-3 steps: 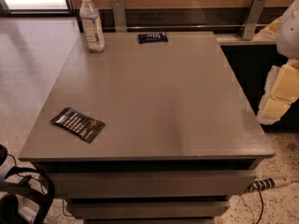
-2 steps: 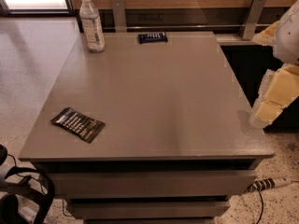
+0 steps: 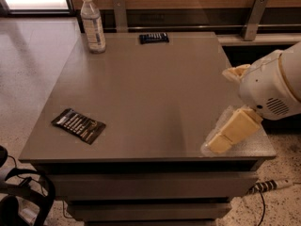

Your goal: Move rxbar chocolate near blue plastic bottle

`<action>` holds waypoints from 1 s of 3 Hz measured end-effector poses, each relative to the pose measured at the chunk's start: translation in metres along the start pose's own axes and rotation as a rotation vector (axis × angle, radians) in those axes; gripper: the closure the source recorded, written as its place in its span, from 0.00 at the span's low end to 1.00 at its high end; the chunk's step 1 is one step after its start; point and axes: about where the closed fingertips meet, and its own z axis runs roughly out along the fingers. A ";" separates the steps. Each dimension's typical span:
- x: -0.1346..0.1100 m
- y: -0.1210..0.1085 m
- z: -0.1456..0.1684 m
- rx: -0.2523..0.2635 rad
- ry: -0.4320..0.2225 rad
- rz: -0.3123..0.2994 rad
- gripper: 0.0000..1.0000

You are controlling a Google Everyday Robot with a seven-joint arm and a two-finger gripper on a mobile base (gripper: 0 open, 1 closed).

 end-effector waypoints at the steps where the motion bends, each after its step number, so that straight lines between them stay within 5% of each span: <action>1: -0.047 0.027 0.060 0.012 -0.263 -0.014 0.00; 3: -0.115 0.046 0.122 -0.007 -0.442 -0.057 0.00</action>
Offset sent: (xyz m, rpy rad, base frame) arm 0.0259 0.1423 -0.0385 0.4538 -0.2454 0.0900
